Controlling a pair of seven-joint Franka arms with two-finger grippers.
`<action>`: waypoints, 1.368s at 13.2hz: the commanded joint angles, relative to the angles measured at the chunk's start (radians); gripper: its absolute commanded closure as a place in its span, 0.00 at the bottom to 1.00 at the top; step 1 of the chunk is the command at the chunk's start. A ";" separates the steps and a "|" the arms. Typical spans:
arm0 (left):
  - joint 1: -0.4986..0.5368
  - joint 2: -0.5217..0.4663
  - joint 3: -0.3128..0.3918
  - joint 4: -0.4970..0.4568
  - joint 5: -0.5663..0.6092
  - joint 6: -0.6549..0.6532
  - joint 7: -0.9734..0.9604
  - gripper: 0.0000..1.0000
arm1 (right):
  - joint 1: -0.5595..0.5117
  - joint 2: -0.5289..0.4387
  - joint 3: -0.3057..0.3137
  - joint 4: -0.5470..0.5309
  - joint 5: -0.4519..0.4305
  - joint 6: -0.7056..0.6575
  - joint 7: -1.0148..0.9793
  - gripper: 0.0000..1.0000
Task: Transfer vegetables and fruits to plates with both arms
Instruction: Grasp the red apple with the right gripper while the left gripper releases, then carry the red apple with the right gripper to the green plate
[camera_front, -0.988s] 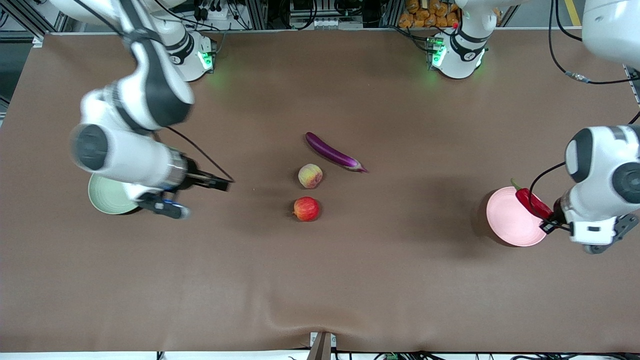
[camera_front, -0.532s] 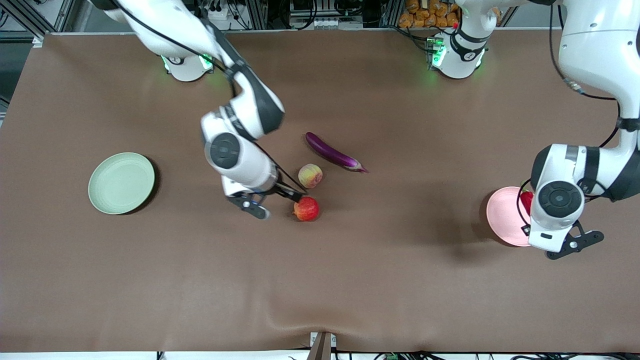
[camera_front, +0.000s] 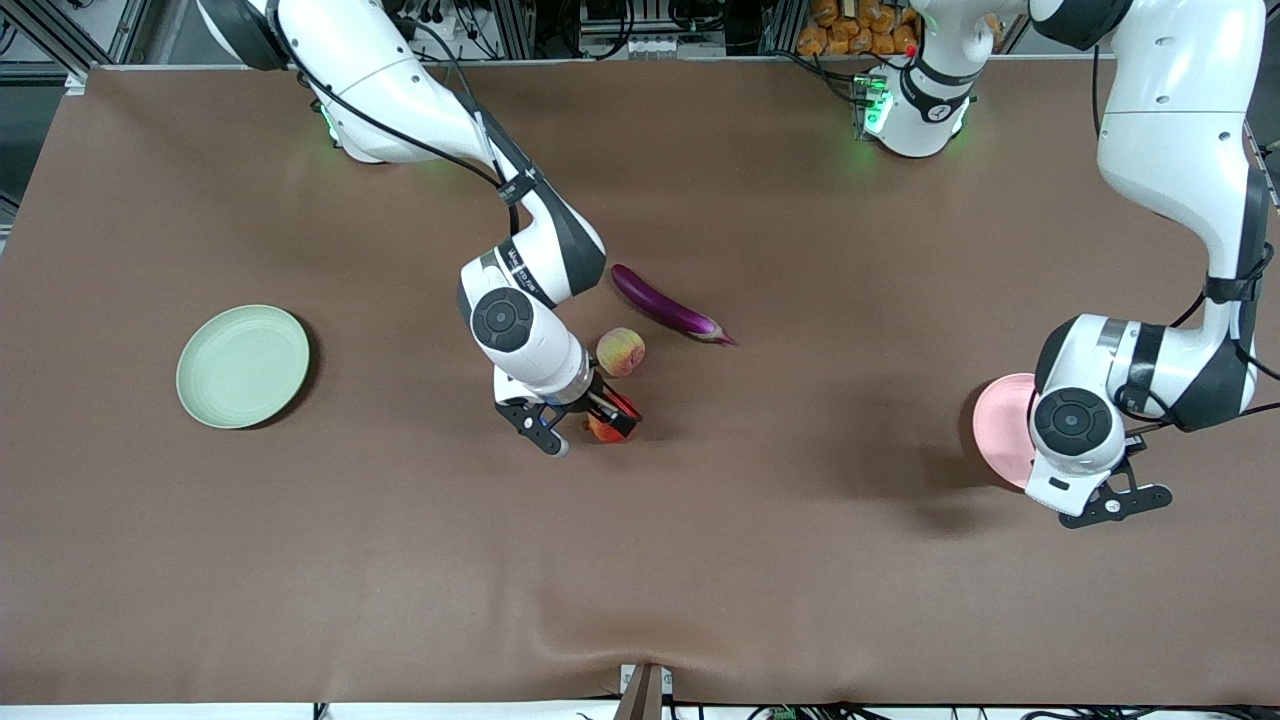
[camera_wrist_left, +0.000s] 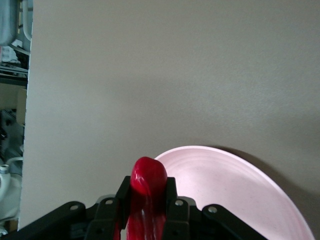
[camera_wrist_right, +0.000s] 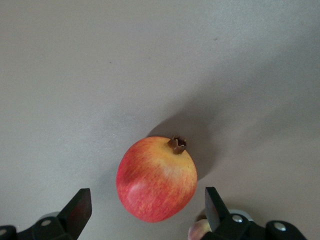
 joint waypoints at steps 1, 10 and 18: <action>-0.008 0.039 0.005 0.016 0.085 -0.011 0.011 1.00 | 0.016 0.052 -0.007 0.036 0.011 0.015 0.021 0.00; -0.008 0.088 0.005 0.013 0.093 -0.011 0.023 0.00 | 0.037 0.089 -0.008 0.039 0.007 0.097 0.090 0.87; -0.005 0.077 0.005 0.017 0.093 -0.011 0.026 0.00 | -0.127 0.020 -0.001 0.246 0.017 -0.447 0.070 1.00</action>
